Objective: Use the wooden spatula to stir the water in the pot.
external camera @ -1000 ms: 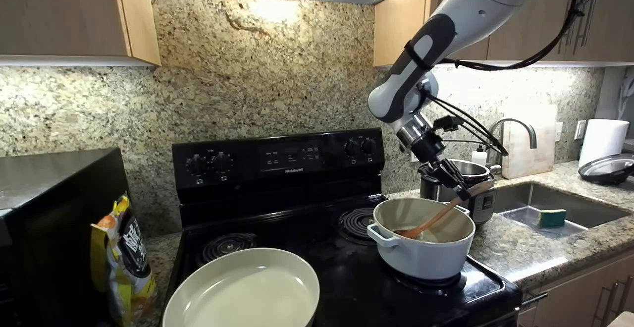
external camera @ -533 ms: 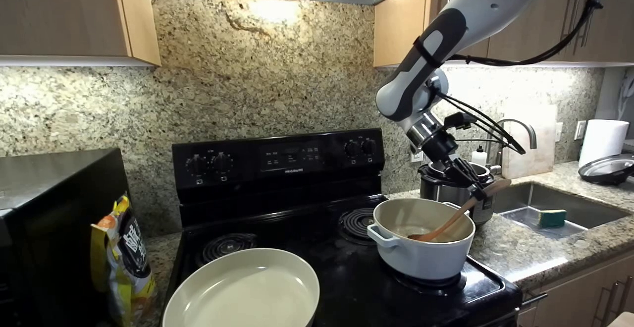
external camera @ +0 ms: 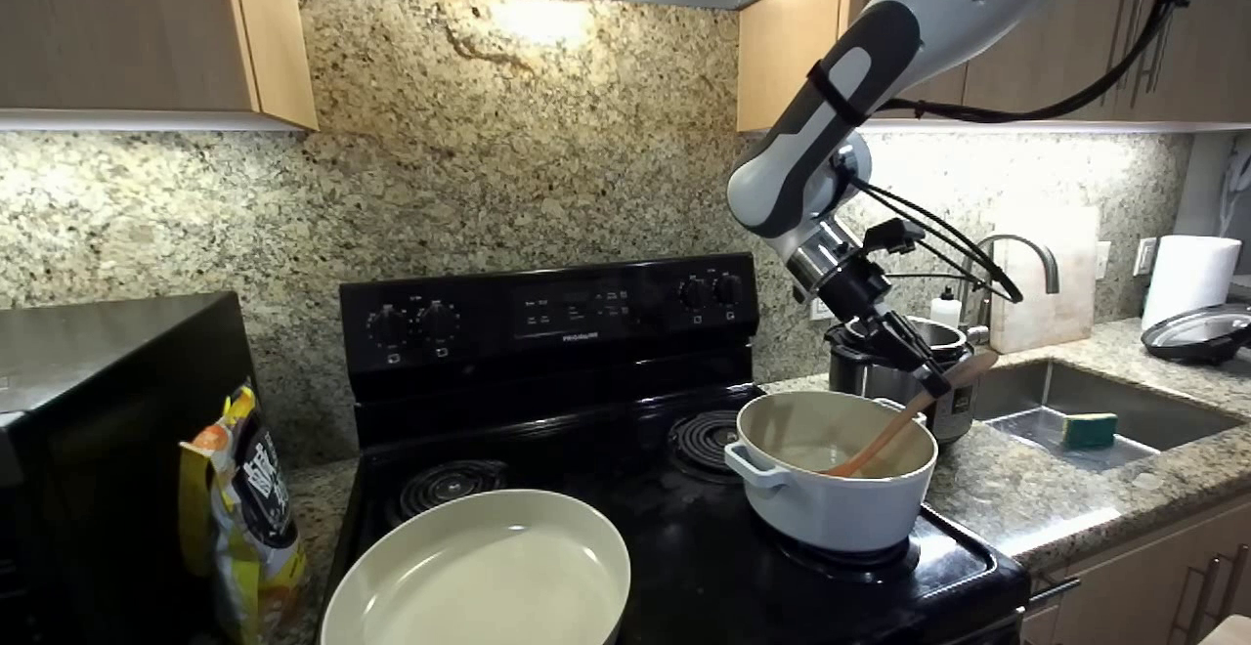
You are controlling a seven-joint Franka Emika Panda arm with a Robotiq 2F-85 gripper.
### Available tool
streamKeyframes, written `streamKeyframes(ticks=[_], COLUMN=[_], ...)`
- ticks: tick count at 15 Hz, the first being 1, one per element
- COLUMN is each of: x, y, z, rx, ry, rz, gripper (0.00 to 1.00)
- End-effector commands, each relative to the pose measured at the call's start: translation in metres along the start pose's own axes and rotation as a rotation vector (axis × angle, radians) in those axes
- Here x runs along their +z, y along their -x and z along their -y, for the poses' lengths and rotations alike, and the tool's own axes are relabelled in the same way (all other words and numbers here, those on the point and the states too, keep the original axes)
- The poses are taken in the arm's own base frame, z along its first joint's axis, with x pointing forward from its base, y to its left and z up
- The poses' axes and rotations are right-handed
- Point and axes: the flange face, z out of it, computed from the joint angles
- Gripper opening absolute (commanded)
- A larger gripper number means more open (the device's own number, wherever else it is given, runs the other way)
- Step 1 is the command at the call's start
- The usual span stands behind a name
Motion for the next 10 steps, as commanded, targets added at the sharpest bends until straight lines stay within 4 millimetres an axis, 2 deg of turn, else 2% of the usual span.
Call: streamKeyframes(ticks=[1, 6, 10], x=[-0.008, -0.013, -0.009], y=[-0.005, -0.018, -0.019], z=[0.003, -0.008, -0.021], rx=[-0.013, 0.024, 0.059], ry=[0.019, 0.005, -0.018], rz=[0.014, 0.003, -0.002], gripper=[0.06, 0.06, 0.06])
